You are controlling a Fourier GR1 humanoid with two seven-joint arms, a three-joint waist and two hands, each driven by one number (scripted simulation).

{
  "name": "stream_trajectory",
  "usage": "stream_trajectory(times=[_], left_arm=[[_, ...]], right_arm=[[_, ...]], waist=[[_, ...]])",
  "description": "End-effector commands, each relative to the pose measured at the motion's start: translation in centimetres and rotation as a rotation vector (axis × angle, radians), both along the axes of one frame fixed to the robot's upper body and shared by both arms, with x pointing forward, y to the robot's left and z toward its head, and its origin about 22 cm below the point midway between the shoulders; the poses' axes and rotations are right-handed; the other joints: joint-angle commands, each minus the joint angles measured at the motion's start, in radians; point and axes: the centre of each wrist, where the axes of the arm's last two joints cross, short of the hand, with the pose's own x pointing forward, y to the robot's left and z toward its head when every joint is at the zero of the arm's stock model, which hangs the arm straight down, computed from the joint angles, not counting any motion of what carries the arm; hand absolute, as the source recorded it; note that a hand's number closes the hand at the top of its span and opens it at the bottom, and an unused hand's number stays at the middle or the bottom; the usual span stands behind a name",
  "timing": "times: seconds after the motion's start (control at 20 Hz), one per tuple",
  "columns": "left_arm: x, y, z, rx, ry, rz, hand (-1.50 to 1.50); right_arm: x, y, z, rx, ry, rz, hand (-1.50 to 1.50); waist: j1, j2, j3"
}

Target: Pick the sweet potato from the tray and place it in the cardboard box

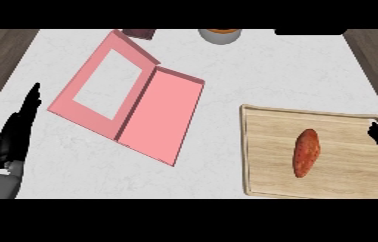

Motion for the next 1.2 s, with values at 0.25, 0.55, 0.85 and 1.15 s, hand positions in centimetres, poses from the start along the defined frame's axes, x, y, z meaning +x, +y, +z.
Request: stream_trajectory(times=[0.25, 0.55, 0.85, 1.15], left_arm=[[0.1, -0.2, 0.7, 0.007, 0.016, -0.024, 0.0], [-0.6, -0.9, -1.0, 0.014, -0.007, -0.032, 0.0], [0.1, -1.4, -0.8, 0.01, 0.007, -0.011, 0.0], [-0.3, 1.1, 0.3, 0.013, 0.005, -0.01, 0.0]], right_arm=[[4.2, -1.3, 5.9, -0.4, 0.231, 0.151, -1.5], [6.9, 1.9, 6.4, -0.556, 0.402, 0.239, -1.5], [9.3, 3.9, 7.3, -0.595, 0.467, 0.255, -1.5], [9.4, 6.1, 4.2, -0.599, 0.487, 0.258, -1.5]], waist=[[0.016, -0.001, -0.001], [0.017, -0.001, -0.001], [0.005, -0.001, -0.001], [0.005, -0.002, -0.001]])
